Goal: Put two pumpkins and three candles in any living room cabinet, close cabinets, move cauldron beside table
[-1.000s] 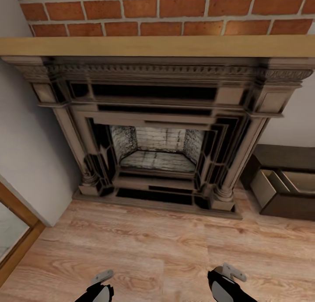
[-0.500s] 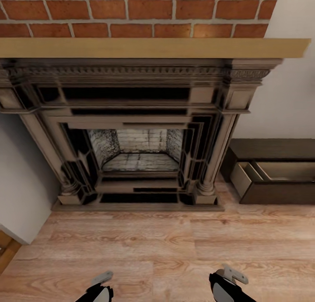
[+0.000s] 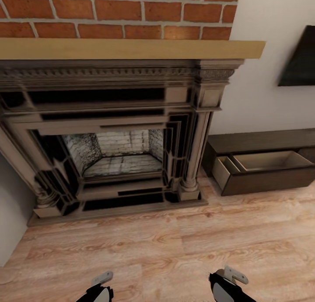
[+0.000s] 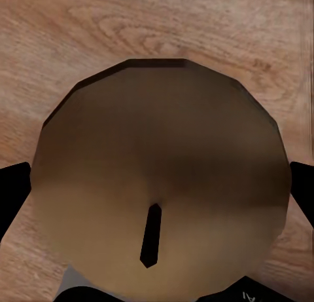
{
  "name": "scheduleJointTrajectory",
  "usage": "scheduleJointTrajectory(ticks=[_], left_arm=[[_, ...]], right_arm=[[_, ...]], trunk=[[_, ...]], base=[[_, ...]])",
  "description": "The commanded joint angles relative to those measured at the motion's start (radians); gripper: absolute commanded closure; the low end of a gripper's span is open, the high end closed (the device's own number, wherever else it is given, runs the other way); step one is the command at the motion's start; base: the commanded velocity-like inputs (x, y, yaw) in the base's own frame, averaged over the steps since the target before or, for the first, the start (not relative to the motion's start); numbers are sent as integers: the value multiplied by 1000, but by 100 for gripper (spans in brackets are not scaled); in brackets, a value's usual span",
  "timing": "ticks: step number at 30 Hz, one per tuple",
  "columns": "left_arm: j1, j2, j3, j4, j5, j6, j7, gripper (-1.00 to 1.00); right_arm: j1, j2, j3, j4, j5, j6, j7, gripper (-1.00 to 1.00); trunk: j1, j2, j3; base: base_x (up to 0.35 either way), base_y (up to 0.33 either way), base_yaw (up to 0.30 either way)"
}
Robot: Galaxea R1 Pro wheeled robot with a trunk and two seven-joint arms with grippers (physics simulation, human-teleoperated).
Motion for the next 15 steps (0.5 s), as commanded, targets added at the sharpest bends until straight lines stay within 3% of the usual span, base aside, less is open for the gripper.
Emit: scheduleJointTrajectory(ticks=[1,15], left_arm=[[0,1,-9,-2,4,6,8,100],[0,1,-9,-1,4,6,8,100]], right_arm=[[-1,-1,8,-1,-13,-5,3,100],[-1,-1,8,-1,-13,-6,3,100]], trunk=[[0,0,-1],[0,0,-1]], base=[[0,0,-279],[0,0,-279]])
